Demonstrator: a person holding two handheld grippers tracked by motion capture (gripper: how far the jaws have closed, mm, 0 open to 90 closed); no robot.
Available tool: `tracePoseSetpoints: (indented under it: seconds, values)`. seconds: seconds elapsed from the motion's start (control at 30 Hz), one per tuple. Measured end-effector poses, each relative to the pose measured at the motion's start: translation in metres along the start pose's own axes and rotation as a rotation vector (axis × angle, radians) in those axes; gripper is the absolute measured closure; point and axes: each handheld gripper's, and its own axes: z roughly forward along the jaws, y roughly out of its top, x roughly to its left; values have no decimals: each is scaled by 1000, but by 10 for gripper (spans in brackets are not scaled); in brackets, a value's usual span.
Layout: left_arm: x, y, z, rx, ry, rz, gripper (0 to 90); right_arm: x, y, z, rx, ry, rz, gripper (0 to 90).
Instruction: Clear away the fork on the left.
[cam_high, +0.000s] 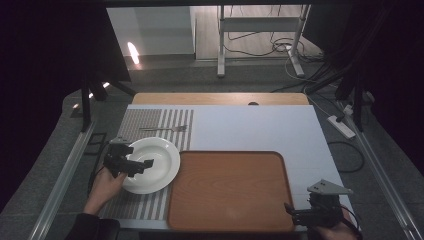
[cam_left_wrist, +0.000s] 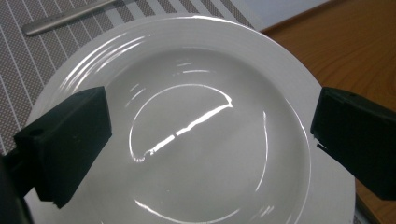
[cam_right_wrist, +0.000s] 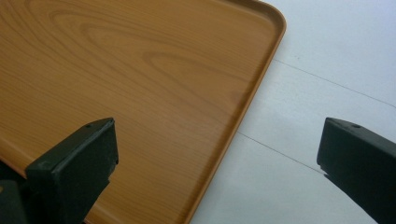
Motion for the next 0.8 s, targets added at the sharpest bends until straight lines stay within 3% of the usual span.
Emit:
tracePoseSetpoints:
  seconds: [0.37,0.67,0.8]
  values:
    - [13,9,11,-15,-15,-50,0,0,0,1,4,0,0,0]
    - [21,14,16,-7,8,-67,0,0,0,1,7,-1,1,0]
    - [24,16,17,8,19,-54,0,0,0,1,8,1,1,0]
